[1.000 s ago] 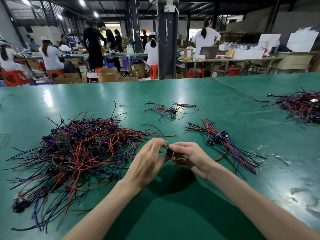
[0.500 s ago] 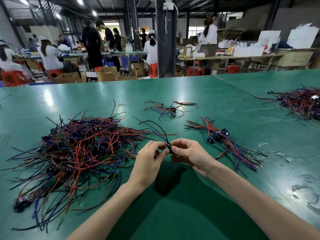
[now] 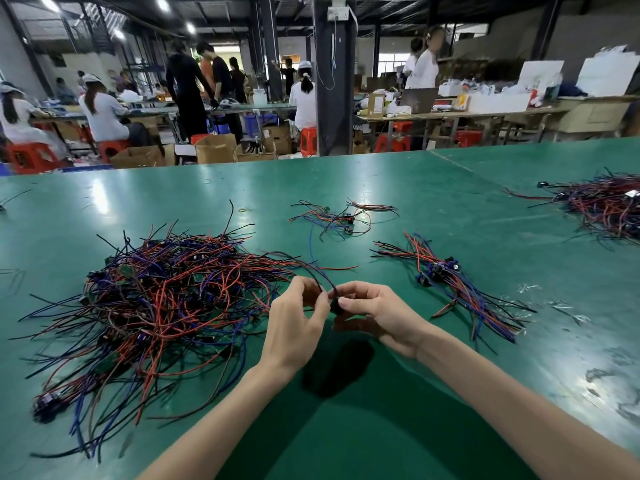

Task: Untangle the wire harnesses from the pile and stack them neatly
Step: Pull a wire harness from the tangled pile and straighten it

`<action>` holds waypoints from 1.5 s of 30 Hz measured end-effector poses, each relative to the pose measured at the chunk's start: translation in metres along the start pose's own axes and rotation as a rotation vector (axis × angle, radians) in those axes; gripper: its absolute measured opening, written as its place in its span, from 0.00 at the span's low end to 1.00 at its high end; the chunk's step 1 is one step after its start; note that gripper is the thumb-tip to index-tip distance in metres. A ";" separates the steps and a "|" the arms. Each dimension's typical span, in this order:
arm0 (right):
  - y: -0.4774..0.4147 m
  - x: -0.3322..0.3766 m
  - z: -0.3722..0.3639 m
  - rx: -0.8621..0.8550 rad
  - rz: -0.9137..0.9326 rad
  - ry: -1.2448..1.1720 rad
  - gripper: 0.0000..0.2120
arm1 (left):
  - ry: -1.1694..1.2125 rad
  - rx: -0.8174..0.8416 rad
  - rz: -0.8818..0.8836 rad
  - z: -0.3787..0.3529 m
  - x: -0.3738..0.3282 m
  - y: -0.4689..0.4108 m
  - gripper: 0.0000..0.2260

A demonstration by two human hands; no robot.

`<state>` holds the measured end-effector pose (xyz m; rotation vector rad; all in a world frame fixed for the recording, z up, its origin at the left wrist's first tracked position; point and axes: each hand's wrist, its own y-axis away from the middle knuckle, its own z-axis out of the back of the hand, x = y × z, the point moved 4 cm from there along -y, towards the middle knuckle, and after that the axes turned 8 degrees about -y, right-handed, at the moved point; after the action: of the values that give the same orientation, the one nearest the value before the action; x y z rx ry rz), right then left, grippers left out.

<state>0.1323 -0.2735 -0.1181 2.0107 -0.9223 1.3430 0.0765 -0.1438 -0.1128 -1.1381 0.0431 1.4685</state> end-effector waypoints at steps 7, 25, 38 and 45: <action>-0.001 0.002 0.003 -0.035 0.042 -0.168 0.08 | 0.182 -0.091 0.133 0.007 0.000 -0.001 0.03; -0.001 0.019 0.022 -0.210 -0.026 -0.491 0.06 | 0.203 0.127 -0.262 0.002 -0.019 0.004 0.03; -0.004 0.027 0.039 -0.345 0.028 -0.224 0.07 | 0.211 0.193 -0.147 0.001 -0.017 0.004 0.06; -0.004 0.030 0.045 -0.355 0.036 -0.223 0.09 | 0.554 0.220 0.280 0.003 -0.006 -0.002 0.11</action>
<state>0.1687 -0.3119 -0.1062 1.8936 -1.2079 0.9055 0.0747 -0.1457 -0.1059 -1.3611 0.7554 1.3047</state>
